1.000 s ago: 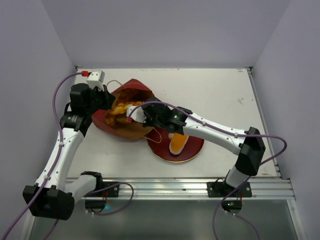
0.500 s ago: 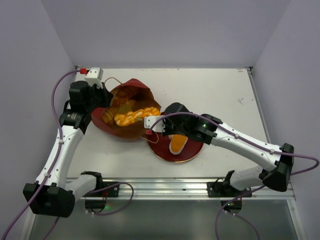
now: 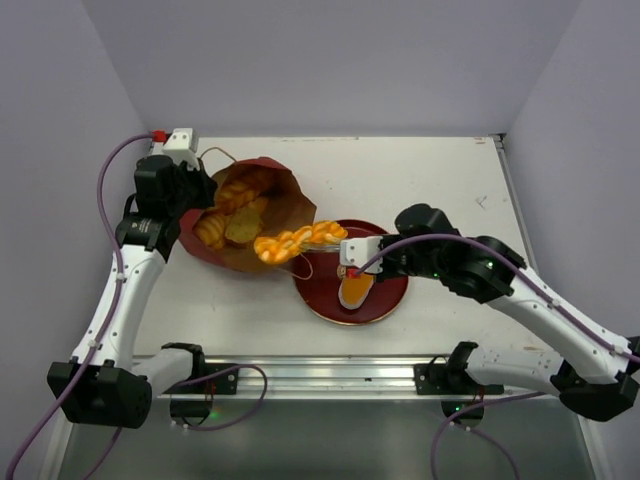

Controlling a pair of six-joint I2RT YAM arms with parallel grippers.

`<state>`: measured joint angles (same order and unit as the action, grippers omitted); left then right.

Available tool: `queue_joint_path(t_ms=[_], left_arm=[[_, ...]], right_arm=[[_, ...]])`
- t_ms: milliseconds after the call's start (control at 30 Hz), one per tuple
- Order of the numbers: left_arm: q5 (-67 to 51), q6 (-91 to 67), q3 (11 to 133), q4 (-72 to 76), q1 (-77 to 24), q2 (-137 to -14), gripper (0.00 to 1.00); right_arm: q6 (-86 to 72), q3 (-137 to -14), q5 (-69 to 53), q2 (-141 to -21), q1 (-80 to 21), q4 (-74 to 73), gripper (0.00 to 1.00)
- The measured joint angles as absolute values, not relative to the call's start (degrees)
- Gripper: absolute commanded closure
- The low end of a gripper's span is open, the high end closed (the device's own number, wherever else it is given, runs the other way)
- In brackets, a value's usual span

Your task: Take the fake bread out of the paper bag

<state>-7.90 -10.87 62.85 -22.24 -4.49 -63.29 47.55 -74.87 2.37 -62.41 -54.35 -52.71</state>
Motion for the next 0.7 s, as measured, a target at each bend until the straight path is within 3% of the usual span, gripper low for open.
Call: queue_joint_path(t_ms=[333,700], left_arm=[[-5.2,-10.7,64.8,-22.6,-1.5,-65.5,1.0],[-5.5,-10.7,64.8,-22.6,0.8,-65.4,1.0]], right_arm=[[50.8,-67.2,4.8,-51.4,-46.5,-56.8,1.0],[56.9,-60.9,8.2,-54.2,-45.3,-58.3,1.0]])
